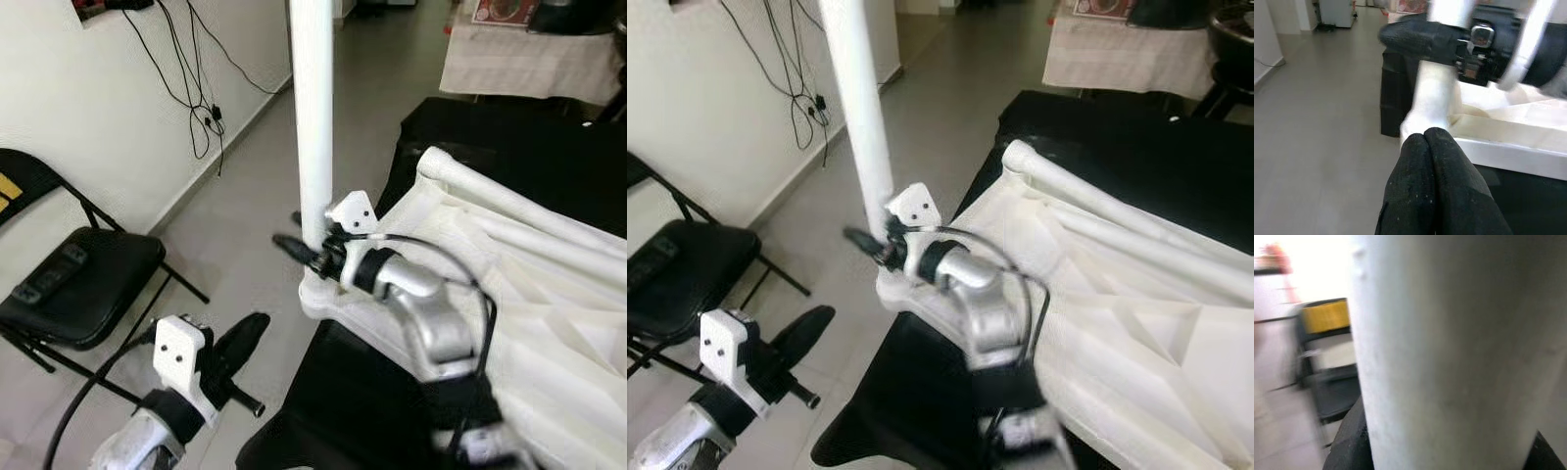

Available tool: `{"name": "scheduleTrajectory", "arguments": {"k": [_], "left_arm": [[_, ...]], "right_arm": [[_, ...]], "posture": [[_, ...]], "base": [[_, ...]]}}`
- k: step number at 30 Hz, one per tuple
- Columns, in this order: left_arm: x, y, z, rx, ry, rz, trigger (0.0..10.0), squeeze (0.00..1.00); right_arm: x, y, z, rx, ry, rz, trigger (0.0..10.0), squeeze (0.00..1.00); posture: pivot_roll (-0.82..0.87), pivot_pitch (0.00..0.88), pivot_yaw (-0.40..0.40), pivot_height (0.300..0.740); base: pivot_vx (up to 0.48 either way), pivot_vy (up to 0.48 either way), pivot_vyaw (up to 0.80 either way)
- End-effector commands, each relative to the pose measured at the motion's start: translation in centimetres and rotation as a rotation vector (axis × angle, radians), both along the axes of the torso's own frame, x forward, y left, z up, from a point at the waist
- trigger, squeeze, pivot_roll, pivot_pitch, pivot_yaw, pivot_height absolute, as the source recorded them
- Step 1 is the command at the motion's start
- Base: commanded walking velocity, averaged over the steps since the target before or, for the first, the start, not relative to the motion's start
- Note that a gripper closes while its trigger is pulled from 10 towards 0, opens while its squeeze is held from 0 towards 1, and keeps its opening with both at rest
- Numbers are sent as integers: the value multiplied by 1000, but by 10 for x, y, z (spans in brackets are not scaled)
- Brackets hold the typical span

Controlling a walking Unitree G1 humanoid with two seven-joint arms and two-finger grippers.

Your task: Building children table

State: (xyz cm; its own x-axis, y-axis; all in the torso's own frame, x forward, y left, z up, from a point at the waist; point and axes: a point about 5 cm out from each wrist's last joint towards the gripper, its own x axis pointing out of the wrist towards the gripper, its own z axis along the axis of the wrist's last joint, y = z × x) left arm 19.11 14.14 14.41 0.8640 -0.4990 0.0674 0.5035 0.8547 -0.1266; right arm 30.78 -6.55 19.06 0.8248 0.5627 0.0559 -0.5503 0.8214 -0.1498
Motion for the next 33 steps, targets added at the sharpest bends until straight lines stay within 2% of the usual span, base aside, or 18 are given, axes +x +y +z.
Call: {"name": "scheduleTrajectory", "arguments": {"k": [1,6,9,10,11,12,13,15,16,17,19,22,23,25,26,32,33], "left_arm": [[2,4,-5,9,25,3,10000,0],[3,4,-5,12,26,1,10000,0],[2,4,-5,13,20,15,10000,0],[2,4,-4,13,18,23,10000,0],[2,4,-4,13,18,23,10000,0],[2,4,-4,12,17,29,10000,0],[1,4,-4,11,17,29,10000,0],[1,4,-4,11,17,29,10000,0],[1,3,-3,10,17,24,10000,0],[1,3,-3,10,17,24,10000,0],[0,1,-2,8,17,14,10000,0],[-2,0,-2,7,16,11,10000,0],[-3,-1,-1,7,15,10,10000,0],[-3,-1,-1,7,15,10,10000,0],[-4,-1,0,7,15,11,10000,0],[-7,-2,1,7,16,14,10000,0],[-8,-2,1,8,17,13,10000,0]], "right_arm": [[0,-6,-16,-76,45,-101,0,0],[7,-7,-18,-75,59,-87,0,0],[13,-4,-15,-69,71,-29,0,0],[16,-4,-13,-74,61,-14,3765,0],[16,-4,-13,-74,61,-14,3765,0],[18,-1,-10,-75,63,71,10000,0],[18,2,-8,-75,76,201,10000,1000],[18,2,-8,-75,76,201,10000,1000],[19,1,-7,-112,87,366,10000,1000],[19,1,-7,-112,87,366,10000,1000],[18,-5,0,-185,82,562,10000,1000],[22,-8,7,-218,72,627,10000,1000],[25,-9,11,-215,73,645,10000,396],[25,-9,11,-215,73,645,10000,396],[29,-9,15,-204,80,676,10000,0],[39,-8,20,-197,95,724,10000,0],[42,-9,21,-193,100,733,9098,0]], "posture": [[-98,112,84,740],[-73,108,67,740],[-61,110,64,740],[-59,109,64,740],[-59,109,64,740],[-55,114,62,740],[-53,118,60,740],[-53,118,60,740],[-49,125,56,740],[-49,125,56,740],[-38,137,50,740],[-32,144,48,740],[-30,150,46,740],[-30,150,46,740],[-24,156,46,740],[-10,173,47,740],[-9,174,47,740]], "base": [[0,0,0],[0,0,0],[0,0,0],[0,0,0],[0,0,0],[0,0,0],[0,0,0],[0,0,0],[0,0,0],[0,0,0],[0,0,0],[0,0,0],[0,0,0],[0,0,0],[0,0,0],[0,0,0],[0,0,0]]}}
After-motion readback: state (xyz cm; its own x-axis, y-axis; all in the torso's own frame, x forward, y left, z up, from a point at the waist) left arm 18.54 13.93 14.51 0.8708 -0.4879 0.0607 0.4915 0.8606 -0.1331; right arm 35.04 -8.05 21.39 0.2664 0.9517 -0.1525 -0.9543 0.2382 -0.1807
